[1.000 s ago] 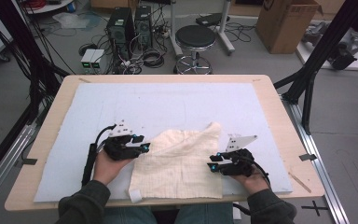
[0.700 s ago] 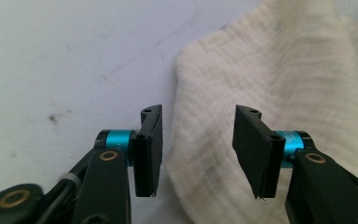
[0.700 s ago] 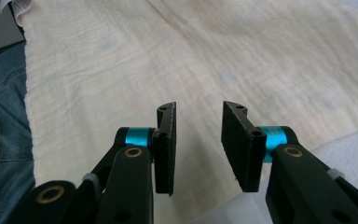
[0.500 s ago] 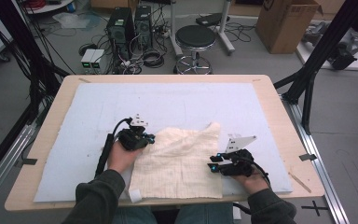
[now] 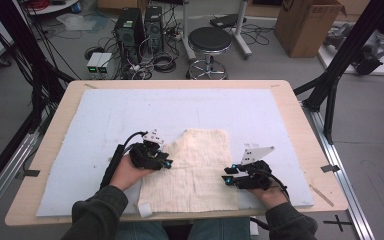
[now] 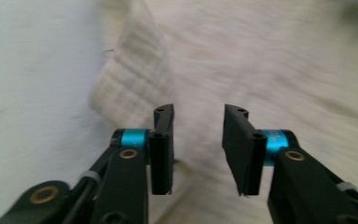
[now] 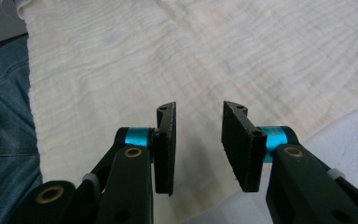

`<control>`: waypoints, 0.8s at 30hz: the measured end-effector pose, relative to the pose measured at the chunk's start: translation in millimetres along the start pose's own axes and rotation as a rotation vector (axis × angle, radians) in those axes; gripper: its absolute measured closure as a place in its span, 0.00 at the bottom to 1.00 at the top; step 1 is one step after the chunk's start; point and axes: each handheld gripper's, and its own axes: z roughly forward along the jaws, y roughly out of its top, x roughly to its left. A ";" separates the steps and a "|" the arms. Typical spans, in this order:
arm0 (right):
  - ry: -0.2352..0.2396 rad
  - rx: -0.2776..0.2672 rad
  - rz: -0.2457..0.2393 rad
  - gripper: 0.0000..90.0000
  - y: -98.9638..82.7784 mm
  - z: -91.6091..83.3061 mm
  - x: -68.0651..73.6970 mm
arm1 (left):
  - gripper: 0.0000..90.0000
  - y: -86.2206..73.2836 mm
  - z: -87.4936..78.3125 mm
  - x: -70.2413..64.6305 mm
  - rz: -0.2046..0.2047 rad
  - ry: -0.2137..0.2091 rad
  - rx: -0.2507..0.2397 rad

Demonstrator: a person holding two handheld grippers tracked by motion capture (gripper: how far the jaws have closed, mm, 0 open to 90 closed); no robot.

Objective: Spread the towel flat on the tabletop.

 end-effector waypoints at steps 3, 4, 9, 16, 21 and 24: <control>-0.004 -0.005 0.005 0.72 -0.7 -0.6 -1.0 | 0.64 1.3 -8.1 2.1 -0.008 0.006 -0.064; -0.007 -0.002 0.011 0.72 -0.7 -1.0 -0.8 | 0.64 1.1 -11.0 4.0 -0.024 0.023 -0.084; -0.009 -0.009 0.007 0.72 -0.1 -0.8 -1.2 | 0.60 1.7 -11.0 6.5 -0.040 0.104 -0.111; -0.008 -0.014 0.009 0.72 0.8 -2.6 -1.3 | 0.58 10.9 13.0 -13.5 0.044 0.067 -0.066; -0.034 -0.036 0.014 0.71 2.7 -6.1 -6.3 | 0.60 13.8 22.5 -27.7 0.129 0.036 -0.028; -0.061 -0.049 0.019 0.69 8.4 -9.0 -12.2 | 0.61 14.5 28.3 -30.4 0.149 0.049 0.001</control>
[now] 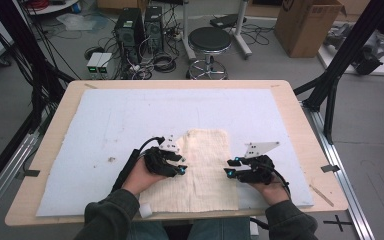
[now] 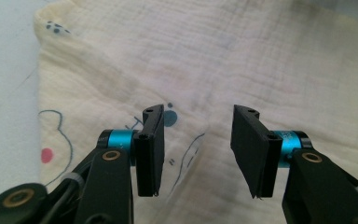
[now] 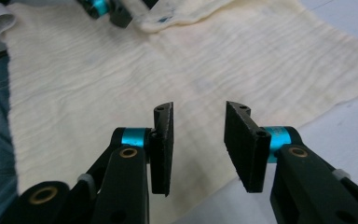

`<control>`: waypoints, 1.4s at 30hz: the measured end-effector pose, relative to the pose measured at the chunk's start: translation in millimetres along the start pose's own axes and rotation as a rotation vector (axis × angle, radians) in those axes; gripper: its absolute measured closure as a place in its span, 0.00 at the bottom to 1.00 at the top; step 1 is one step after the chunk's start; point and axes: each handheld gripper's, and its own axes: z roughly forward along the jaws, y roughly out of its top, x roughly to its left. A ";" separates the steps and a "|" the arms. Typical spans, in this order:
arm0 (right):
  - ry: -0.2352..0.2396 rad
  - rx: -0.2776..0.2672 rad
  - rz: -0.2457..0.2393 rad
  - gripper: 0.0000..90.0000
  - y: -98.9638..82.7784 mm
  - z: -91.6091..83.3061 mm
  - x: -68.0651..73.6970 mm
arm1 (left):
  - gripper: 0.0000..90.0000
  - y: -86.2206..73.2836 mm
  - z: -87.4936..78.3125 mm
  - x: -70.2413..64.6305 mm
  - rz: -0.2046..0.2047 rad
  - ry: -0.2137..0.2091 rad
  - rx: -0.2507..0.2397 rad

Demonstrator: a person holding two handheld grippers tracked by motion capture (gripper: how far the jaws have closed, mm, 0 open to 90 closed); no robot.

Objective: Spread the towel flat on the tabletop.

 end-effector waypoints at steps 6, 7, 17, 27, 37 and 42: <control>-0.071 -0.022 0.032 0.65 17.8 1.9 -25.0 | 0.75 -2.0 7.3 1.0 0.040 0.042 0.067; -0.087 -0.012 0.048 0.64 21.6 4.0 -30.6 | 0.79 -2.3 7.5 1.3 0.032 0.041 0.059; -0.176 0.033 0.135 0.63 56.2 36.5 -86.3 | 0.97 -4.3 -7.9 21.0 -0.038 0.088 -0.042; -0.206 0.087 0.197 0.64 58.6 54.2 -112.4 | 0.97 -14.4 -28.4 51.8 -0.140 0.138 -0.136; -0.186 0.129 0.250 0.69 58.9 64.0 -125.0 | 0.97 -27.6 -46.6 90.5 -0.265 0.210 -0.192; -0.151 0.142 0.284 0.69 55.6 68.5 -128.1 | 0.97 -37.3 -46.9 107.3 -0.350 0.277 -0.215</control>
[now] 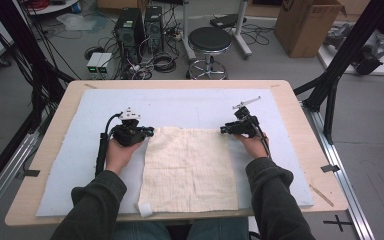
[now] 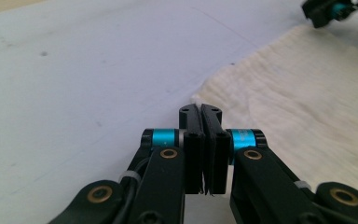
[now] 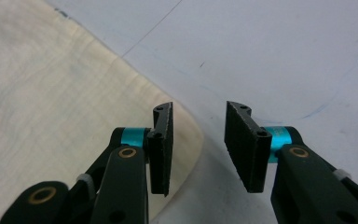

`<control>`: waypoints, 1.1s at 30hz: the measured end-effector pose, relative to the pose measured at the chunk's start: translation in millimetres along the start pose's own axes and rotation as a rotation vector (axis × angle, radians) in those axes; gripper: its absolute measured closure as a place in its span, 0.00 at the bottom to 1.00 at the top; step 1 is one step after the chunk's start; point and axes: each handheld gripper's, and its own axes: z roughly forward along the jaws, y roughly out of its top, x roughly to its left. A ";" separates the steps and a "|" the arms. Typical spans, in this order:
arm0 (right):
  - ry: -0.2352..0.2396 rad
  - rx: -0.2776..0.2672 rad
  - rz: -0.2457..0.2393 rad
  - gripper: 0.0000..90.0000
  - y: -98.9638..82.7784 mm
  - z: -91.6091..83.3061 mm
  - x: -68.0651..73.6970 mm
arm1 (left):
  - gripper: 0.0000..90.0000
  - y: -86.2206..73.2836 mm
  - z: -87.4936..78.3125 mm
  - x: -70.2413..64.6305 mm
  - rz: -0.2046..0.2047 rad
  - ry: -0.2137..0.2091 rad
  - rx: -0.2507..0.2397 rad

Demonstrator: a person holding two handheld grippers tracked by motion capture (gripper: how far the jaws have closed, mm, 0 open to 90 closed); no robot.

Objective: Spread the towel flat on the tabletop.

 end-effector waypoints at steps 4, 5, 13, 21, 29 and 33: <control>0.010 0.032 -0.030 0.78 0.3 5.6 5.2 | 0.97 0.3 3.4 7.1 -0.019 0.045 0.003; 0.027 0.038 -0.028 0.82 0.6 6.4 7.0 | 0.97 1.3 3.6 7.9 -0.012 0.055 0.006; 0.022 0.024 -0.042 0.93 3.9 3.6 9.4 | 0.97 7.4 5.9 19.1 -0.036 0.086 -0.001; -0.013 -0.066 -0.011 0.93 25.2 -7.9 8.2 | 0.97 15.9 7.0 34.4 -0.084 0.121 -0.016; -0.036 -0.130 -0.001 0.93 51.3 -11.3 12.0 | 0.97 33.4 -1.9 50.8 -0.102 0.156 -0.064; -0.029 -0.166 0.010 0.93 57.2 -13.3 13.9 | 0.97 37.9 -7.0 55.7 -0.115 0.146 -0.072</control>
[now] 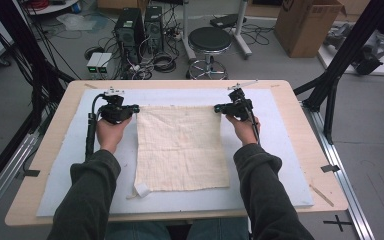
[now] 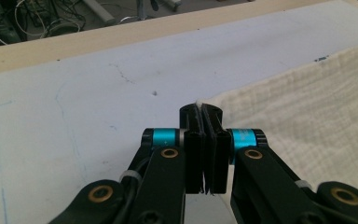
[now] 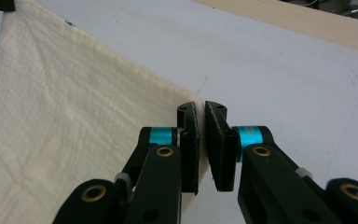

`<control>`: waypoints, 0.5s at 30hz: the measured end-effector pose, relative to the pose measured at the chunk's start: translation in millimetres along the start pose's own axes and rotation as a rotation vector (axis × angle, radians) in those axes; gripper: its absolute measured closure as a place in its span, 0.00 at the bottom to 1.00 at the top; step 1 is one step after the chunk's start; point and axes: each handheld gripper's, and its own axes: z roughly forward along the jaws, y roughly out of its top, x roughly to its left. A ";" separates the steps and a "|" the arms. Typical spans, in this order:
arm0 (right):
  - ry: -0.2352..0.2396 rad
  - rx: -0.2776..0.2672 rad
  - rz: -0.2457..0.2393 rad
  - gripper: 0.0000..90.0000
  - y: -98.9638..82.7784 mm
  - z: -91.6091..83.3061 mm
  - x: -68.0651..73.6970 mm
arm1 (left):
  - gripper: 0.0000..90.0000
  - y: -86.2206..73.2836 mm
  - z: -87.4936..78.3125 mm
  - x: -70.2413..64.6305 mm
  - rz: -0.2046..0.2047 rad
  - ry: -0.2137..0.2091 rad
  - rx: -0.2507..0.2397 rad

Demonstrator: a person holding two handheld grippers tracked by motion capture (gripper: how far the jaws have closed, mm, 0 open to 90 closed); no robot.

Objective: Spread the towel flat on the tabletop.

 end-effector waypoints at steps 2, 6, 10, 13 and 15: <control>0.004 0.022 0.012 0.93 -2.4 2.6 -1.5 | 0.97 -1.3 0.3 -1.3 0.003 -0.007 0.011; 0.019 0.023 0.024 0.93 -6.3 2.0 -3.7 | 0.97 -8.6 0.7 -4.2 0.008 -0.021 0.022; 0.045 0.000 0.029 0.93 -8.1 -3.8 -4.2 | 0.97 -14.6 -2.2 -6.1 0.012 -0.039 0.027; 0.064 -0.009 0.026 0.93 -10.9 -6.4 -3.4 | 0.97 -17.8 -7.9 -7.7 0.001 -0.064 0.005; 0.076 -0.013 0.030 0.93 -13.5 -8.5 -3.3 | 0.97 -20.3 -10.6 -8.6 0.002 -0.072 0.004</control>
